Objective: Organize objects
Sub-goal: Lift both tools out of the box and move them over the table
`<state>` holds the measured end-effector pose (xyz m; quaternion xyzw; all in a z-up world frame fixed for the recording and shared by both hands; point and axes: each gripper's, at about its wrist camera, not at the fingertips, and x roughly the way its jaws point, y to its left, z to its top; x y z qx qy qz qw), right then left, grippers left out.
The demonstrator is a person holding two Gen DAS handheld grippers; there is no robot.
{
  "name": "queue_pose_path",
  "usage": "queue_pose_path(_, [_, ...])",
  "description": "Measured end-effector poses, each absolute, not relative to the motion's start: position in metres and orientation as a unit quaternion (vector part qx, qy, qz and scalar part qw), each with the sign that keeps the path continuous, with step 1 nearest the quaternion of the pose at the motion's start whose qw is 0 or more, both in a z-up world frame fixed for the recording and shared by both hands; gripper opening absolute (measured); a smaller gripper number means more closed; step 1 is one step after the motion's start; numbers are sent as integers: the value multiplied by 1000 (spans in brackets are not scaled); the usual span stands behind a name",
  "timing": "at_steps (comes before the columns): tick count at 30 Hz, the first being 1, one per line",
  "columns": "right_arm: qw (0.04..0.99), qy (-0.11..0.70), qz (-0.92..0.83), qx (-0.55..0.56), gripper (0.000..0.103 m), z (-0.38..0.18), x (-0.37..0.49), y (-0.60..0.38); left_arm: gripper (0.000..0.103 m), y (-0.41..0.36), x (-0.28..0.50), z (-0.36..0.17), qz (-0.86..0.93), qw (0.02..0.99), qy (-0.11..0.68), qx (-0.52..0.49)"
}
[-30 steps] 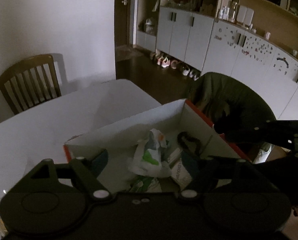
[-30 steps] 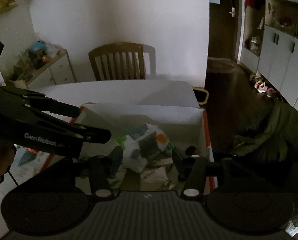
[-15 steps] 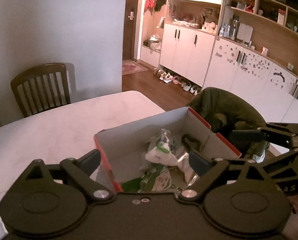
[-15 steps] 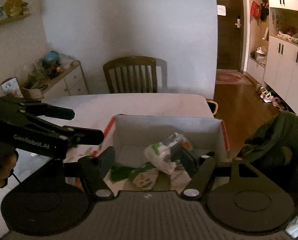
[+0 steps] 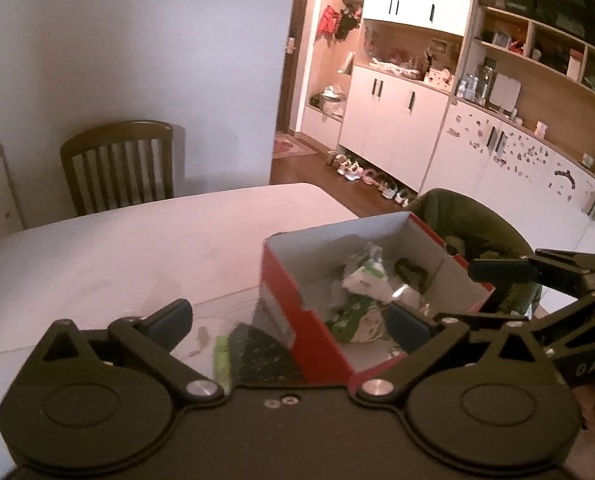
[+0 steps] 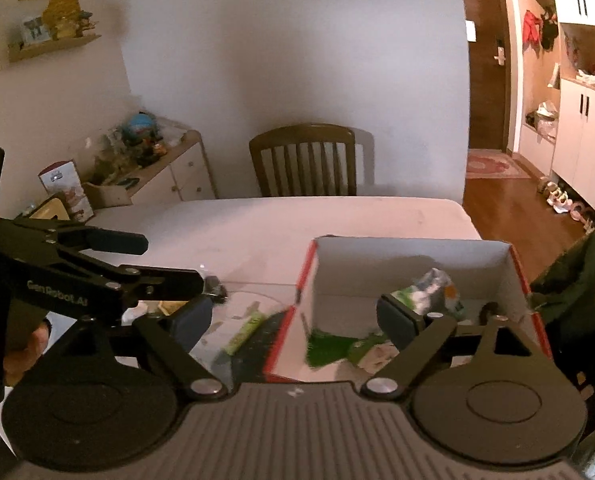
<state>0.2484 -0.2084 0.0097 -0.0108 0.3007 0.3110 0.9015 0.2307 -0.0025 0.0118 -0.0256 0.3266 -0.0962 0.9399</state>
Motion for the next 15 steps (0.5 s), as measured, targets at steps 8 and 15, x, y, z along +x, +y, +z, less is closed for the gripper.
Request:
queue_pose_path(8, [901,295,317,-17,92,6,228,-162,103,50,208,7,-59,947,314,-29])
queue_pose_path(15, [898,301,320,-28,92,-5,218,-123,103,93,197,-3,-34,949,312,-31])
